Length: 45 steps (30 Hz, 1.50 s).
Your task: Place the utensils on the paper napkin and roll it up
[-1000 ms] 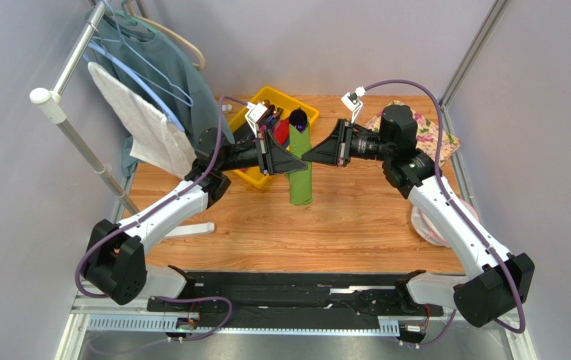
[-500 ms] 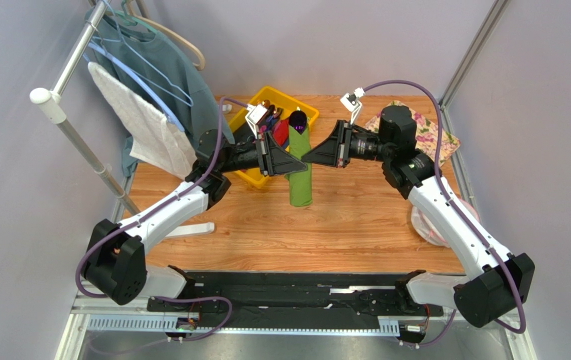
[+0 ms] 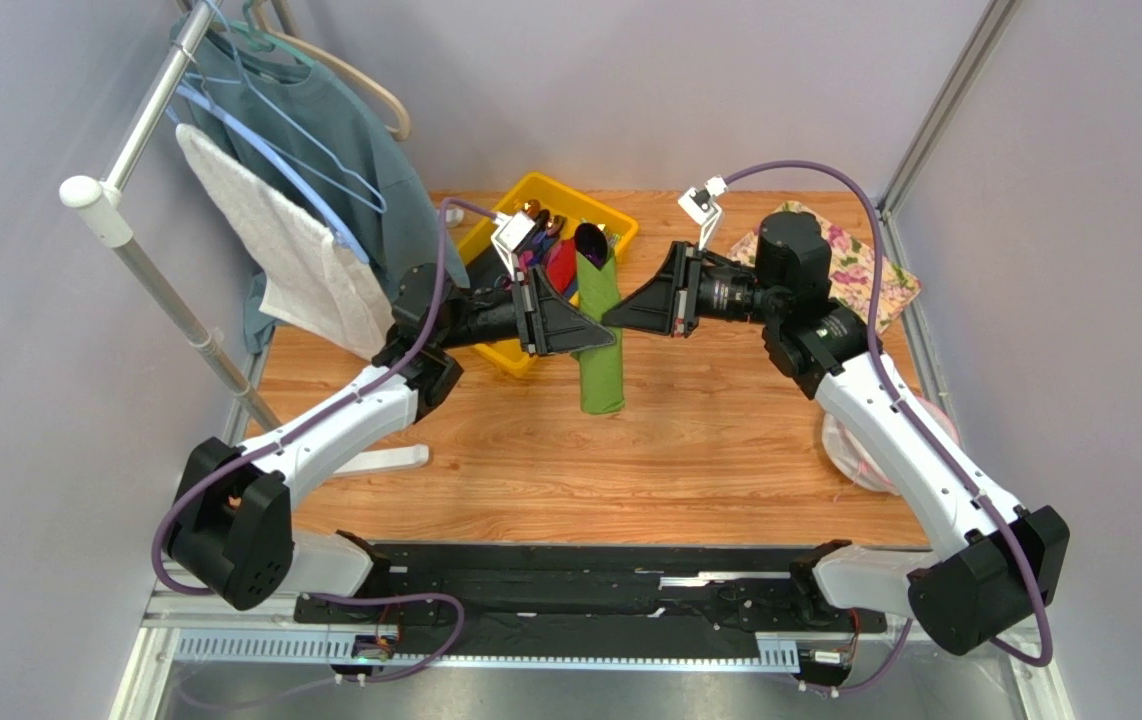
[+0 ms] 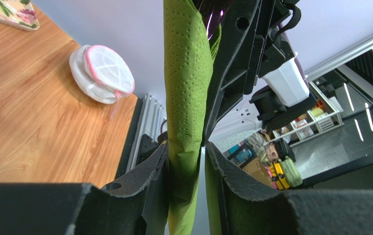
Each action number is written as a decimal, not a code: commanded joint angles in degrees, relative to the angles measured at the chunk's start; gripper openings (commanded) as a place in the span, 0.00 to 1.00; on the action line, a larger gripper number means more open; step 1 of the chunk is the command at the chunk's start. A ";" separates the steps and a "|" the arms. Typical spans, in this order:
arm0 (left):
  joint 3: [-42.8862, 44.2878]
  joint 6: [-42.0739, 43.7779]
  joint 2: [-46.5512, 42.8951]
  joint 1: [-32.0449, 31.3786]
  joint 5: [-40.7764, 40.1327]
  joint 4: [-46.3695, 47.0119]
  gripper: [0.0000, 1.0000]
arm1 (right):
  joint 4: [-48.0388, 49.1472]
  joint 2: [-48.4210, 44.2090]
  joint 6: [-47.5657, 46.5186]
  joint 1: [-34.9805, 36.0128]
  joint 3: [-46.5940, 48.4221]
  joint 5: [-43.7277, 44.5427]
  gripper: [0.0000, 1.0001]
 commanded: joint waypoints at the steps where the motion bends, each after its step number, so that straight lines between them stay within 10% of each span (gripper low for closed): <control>1: -0.35 -0.36 -1.58 -0.38 0.72 2.88 0.38 | 3.96 -1.68 -0.18 -0.05 1.45 0.23 0.00; 20: -1.67 0.96 -2.19 -0.46 -0.95 0.15 0.43 | 7.29 -2.38 1.93 -0.14 0.58 -0.12 0.00; 34: 3.23 8.68 -1.58 0.68 0.10 -9.58 0.00 | 5.81 -4.14 -0.61 -0.40 -2.59 2.78 0.00; 41: 17.28 37.66 3.07 1.47 1.96 -45.55 0.00 | -2.62 -4.58 -5.18 -4.79 -2.06 4.97 0.89; 45: 28.01 52.96 12.53 3.92 -1.38 -63.71 0.00 | -5.88 -4.58 -6.94 -10.14 -2.15 5.24 1.00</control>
